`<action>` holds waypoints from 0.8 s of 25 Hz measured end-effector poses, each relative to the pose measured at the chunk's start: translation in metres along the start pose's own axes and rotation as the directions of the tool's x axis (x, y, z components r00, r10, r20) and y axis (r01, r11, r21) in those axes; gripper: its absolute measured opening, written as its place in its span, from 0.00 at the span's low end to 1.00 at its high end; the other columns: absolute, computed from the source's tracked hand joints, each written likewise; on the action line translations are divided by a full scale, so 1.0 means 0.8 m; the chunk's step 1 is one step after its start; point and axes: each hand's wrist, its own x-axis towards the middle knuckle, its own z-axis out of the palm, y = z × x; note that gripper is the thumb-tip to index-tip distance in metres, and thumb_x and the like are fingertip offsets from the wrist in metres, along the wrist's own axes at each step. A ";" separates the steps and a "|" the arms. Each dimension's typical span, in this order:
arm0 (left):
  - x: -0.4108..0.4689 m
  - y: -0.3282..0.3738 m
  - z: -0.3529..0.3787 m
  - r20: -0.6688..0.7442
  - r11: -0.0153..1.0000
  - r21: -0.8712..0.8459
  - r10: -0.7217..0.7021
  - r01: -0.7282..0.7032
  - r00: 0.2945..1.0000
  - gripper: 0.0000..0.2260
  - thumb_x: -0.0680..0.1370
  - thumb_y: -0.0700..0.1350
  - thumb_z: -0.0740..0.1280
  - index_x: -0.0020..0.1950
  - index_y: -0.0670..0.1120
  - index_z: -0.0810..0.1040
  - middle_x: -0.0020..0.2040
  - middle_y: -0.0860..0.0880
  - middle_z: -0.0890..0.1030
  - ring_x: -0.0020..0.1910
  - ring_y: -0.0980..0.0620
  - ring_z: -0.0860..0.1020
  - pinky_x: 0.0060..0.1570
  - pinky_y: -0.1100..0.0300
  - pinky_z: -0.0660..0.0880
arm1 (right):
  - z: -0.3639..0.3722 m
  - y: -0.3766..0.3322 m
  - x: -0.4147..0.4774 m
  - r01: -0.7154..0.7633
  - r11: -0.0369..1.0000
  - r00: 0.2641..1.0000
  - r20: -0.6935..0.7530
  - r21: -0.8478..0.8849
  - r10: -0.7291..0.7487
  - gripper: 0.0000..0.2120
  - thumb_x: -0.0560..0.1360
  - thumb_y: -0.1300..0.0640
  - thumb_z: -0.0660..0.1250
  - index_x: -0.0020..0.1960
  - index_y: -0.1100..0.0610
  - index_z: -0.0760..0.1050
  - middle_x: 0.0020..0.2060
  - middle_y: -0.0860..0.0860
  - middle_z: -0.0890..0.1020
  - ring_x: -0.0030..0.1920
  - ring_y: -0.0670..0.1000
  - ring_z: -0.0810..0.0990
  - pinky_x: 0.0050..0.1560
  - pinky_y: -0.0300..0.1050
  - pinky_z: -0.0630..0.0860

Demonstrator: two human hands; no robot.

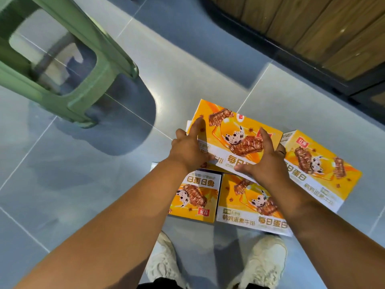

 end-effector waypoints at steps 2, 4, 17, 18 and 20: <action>-0.021 0.007 -0.015 -0.058 1.000 -0.015 0.011 -0.012 0.998 0.49 0.68 0.55 0.77 0.77 0.65 0.45 0.61 0.44 0.64 0.60 0.37 0.72 0.62 0.46 0.72 | -0.018 -0.014 -0.016 0.036 0.999 0.999 -0.011 -0.011 -0.036 0.60 0.58 0.45 0.83 0.75 0.33 0.45 0.75 0.60 0.52 0.72 0.63 0.63 0.58 0.54 0.73; -0.047 0.017 -0.042 -0.109 0.998 -0.059 0.022 -0.029 0.994 0.48 0.67 0.56 0.78 0.77 0.64 0.48 0.58 0.46 0.62 0.59 0.38 0.73 0.62 0.48 0.72 | -0.048 -0.037 -0.036 0.069 0.997 0.997 -0.018 -0.038 -0.070 0.60 0.58 0.45 0.82 0.75 0.32 0.43 0.76 0.60 0.50 0.71 0.64 0.66 0.59 0.55 0.73; -0.336 0.174 -0.322 -0.264 0.994 0.009 0.106 -0.108 0.959 0.51 0.63 0.60 0.78 0.73 0.69 0.46 0.58 0.46 0.64 0.59 0.37 0.74 0.57 0.47 0.72 | -0.368 -0.246 -0.288 0.236 0.963 0.971 -0.016 -0.133 -0.240 0.61 0.58 0.45 0.82 0.73 0.30 0.39 0.74 0.55 0.51 0.65 0.60 0.73 0.62 0.56 0.74; -0.363 0.184 -0.350 -0.284 0.994 0.022 0.109 -0.108 0.953 0.50 0.62 0.61 0.78 0.73 0.69 0.47 0.56 0.47 0.64 0.57 0.37 0.75 0.55 0.48 0.73 | -0.392 -0.263 -0.316 0.247 0.961 0.968 -0.011 -0.127 -0.251 0.61 0.58 0.45 0.82 0.73 0.30 0.39 0.74 0.55 0.51 0.66 0.60 0.73 0.62 0.56 0.74; -0.412 0.203 -0.401 -0.336 0.989 0.067 0.145 -0.130 0.931 0.48 0.63 0.62 0.78 0.72 0.70 0.48 0.54 0.48 0.63 0.55 0.39 0.76 0.51 0.49 0.73 | -0.435 -0.296 -0.364 0.301 0.942 0.950 -0.043 -0.148 -0.311 0.61 0.58 0.45 0.82 0.73 0.30 0.39 0.75 0.55 0.48 0.67 0.60 0.72 0.62 0.55 0.74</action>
